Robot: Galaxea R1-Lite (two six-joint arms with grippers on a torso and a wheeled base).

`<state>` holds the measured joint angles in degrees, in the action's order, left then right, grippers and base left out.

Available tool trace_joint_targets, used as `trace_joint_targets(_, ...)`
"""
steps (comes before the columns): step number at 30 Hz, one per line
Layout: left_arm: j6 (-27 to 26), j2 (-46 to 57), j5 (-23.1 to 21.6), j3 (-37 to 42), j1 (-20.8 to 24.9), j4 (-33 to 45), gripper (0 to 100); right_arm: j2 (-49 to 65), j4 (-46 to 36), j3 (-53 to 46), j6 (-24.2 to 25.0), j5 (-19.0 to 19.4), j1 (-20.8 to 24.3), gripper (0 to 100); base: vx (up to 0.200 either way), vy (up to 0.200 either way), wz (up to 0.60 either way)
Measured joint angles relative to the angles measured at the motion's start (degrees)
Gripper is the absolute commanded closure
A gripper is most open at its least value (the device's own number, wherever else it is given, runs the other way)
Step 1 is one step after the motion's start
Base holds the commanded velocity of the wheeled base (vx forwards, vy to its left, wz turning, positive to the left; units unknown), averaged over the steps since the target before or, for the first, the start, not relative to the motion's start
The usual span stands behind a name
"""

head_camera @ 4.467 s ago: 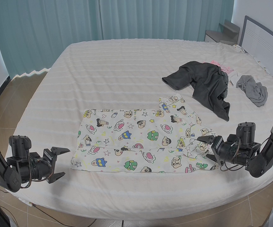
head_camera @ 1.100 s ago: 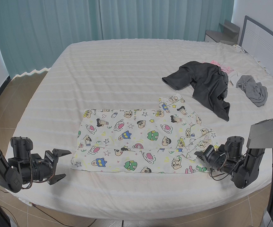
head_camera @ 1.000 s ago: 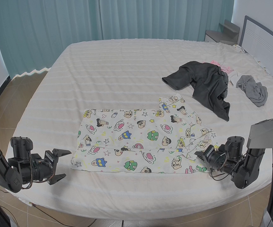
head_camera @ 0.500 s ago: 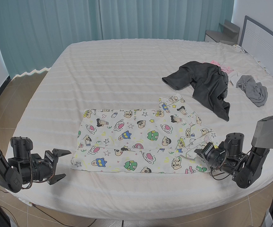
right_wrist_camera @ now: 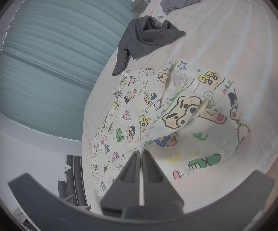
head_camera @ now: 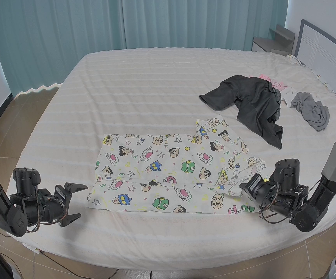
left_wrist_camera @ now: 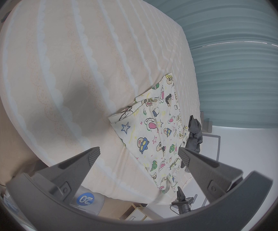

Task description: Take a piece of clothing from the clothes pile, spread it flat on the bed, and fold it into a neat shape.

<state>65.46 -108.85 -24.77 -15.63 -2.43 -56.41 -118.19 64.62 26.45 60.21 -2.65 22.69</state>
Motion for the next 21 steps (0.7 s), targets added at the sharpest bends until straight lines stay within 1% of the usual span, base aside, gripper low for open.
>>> trace_joint_targets(4, 0.0, 0.02, 0.0, 0.0, 0.0, 0.0, 0, 0.41, -0.04, -1.55, -0.11, -1.23, 1.34, 100, 0.0, 0.0, 0.0)
trace_joint_targets(10, 0.0, 0.02, 0.0, 0.06, 0.0, 0.0, 0, -0.24, 0.55, -4.02, -0.18, -1.82, 3.02, 100, 0.0, 0.0, 0.0)
trace_joint_targets(17, 0.0, 0.02, -0.02, 0.06, 0.0, 0.0, 0, -2.86, 0.85, -5.23, 0.13, -5.5, 4.92, 100, 0.0, 0.0, 0.0)
trace_joint_targets(20, 0.0, 0.02, -0.02, 0.06, 0.0, 0.0, 0, -3.78, 0.9, -5.29, 0.28, -5.89, 5.75, 100, 0.0, 0.0, 0.0)
trace_joint_targets(21, 0.0, 0.02, 0.0, 0.06, 0.0, 0.0, 0, -3.97, 0.93, -5.29, 0.3, -5.86, 5.92, 0, 0.0, 0.0, 0.0)
